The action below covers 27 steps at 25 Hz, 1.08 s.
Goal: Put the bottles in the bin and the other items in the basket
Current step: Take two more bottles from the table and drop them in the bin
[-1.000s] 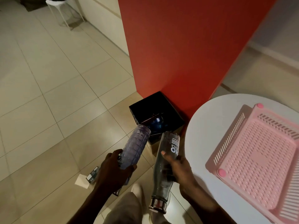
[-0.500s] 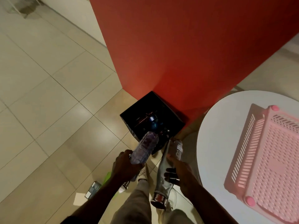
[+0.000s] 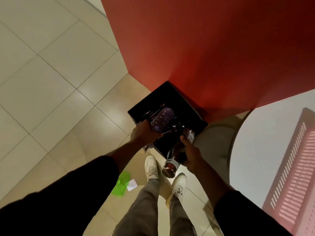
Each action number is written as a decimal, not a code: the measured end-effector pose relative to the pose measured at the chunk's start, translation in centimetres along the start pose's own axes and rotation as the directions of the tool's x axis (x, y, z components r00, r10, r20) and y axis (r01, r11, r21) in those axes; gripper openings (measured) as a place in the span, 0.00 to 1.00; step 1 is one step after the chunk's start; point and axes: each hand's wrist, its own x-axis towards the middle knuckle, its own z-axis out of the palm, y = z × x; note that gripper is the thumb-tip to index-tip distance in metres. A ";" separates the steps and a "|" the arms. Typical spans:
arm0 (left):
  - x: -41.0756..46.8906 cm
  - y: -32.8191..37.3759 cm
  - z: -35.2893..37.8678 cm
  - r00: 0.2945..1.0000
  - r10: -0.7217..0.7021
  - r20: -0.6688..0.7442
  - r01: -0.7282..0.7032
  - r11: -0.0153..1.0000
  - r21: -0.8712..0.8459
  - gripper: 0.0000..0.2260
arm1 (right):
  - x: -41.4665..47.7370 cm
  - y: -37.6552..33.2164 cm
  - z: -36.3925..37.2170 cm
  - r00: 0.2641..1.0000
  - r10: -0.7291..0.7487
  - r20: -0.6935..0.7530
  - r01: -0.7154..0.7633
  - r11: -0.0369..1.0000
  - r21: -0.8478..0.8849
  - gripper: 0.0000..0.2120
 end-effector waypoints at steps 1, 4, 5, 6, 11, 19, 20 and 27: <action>1.4 0.4 0.1 1.000 0.007 0.012 -0.007 1.000 -0.003 0.27 | 1.2 -0.6 0.4 1.000 -0.004 0.002 0.003 0.999 0.032 0.32; 4.7 1.2 0.6 0.999 0.034 0.034 -0.034 0.999 0.007 0.33 | 3.7 -2.0 0.7 1.000 -0.022 0.009 0.021 0.996 0.090 0.32; 6.0 1.1 0.8 1.000 0.024 0.008 -0.024 0.999 0.032 0.38 | 4.4 -2.2 1.2 0.999 -0.032 -0.004 0.032 0.999 0.025 0.32; 6.8 1.2 0.7 0.999 0.029 -0.022 -0.027 0.994 0.106 0.45 | 4.6 -2.3 1.4 0.997 -0.068 -0.038 0.063 0.989 -0.132 0.32; 4.1 -0.9 2.1 0.976 0.218 -0.001 -0.198 0.885 0.421 0.53 | 3.3 1.8 -0.3 0.925 -0.375 0.066 0.259 0.494 -0.830 0.35; -11.3 -7.6 8.2 0.914 0.336 0.226 -0.399 0.653 0.644 0.47 | -4.4 7.5 -2.7 0.841 -0.432 0.325 0.359 -0.004 -0.933 0.43; -11.9 -7.6 9.0 0.906 0.340 0.251 -0.420 0.653 0.631 0.46 | -4.4 7.5 -3.1 0.811 -0.457 0.366 0.382 -0.061 -0.922 0.44; -19.2 -8.5 9.3 0.936 0.315 0.159 -0.344 0.715 0.608 0.46 | -8.4 9.2 -4.1 0.696 -0.446 0.563 0.473 -0.306 -0.827 0.49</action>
